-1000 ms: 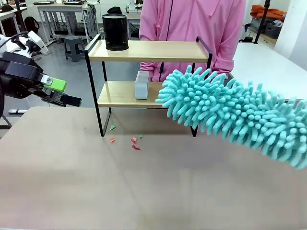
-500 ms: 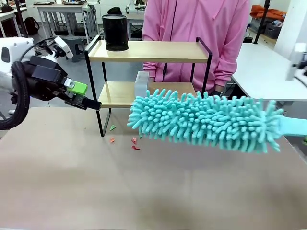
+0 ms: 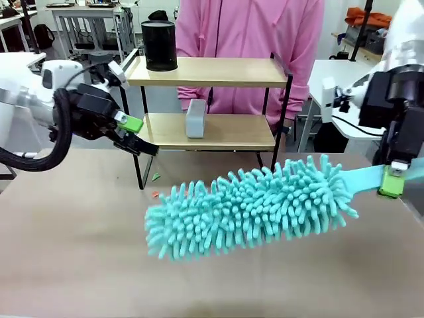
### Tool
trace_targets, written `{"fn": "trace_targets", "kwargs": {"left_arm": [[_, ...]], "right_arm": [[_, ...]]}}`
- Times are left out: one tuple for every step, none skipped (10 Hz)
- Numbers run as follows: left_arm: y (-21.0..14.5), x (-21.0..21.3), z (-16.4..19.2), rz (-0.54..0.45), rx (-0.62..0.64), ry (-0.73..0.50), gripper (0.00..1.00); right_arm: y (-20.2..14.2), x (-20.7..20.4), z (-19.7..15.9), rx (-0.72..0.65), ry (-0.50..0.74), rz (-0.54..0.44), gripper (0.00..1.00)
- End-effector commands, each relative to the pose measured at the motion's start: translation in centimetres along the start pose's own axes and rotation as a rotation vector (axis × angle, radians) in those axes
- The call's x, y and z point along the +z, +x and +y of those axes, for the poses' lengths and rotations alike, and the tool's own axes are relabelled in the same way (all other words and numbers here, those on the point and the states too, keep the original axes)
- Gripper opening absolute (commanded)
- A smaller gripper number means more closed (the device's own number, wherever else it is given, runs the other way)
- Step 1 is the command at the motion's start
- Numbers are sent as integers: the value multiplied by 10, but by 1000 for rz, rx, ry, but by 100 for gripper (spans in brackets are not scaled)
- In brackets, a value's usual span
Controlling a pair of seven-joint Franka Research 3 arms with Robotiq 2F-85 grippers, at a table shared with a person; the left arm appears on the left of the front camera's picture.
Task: Clean the shelf.
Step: Hand the Duster back to the human.
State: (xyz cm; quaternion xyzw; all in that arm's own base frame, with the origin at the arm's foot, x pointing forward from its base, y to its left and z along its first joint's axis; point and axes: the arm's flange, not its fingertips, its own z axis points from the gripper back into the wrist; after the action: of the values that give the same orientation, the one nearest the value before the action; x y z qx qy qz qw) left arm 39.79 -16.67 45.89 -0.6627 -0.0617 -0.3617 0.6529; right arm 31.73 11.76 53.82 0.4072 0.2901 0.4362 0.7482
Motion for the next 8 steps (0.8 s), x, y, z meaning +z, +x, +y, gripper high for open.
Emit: {"fn": "trace_targets", "kwargs": {"left_arm": [[7,-17,6,89,45,-64,100],[7,-33,8,125,50,-83,100],[6,-49,10,177,51,-72,100],[4,-64,12,216,64,-89,100],[-1,-79,13,234,73,-82,100],[-7,-92,13,272,83,-103,100],[-11,-103,10,309,81,-112,100],[-14,-109,5,325,73,-127,100]], "right_arm": [[-7,21,8,44,-32,5,11],[-4,19,7,62,-28,2,11],[2,16,3,66,-22,-12,11],[4,13,0,64,-18,-17,11],[5,11,-2,65,-12,-25,11],[6,11,-3,67,-19,-43,11],[6,12,-4,62,-27,-63,11],[4,12,-7,70,-23,-84,11]]}}
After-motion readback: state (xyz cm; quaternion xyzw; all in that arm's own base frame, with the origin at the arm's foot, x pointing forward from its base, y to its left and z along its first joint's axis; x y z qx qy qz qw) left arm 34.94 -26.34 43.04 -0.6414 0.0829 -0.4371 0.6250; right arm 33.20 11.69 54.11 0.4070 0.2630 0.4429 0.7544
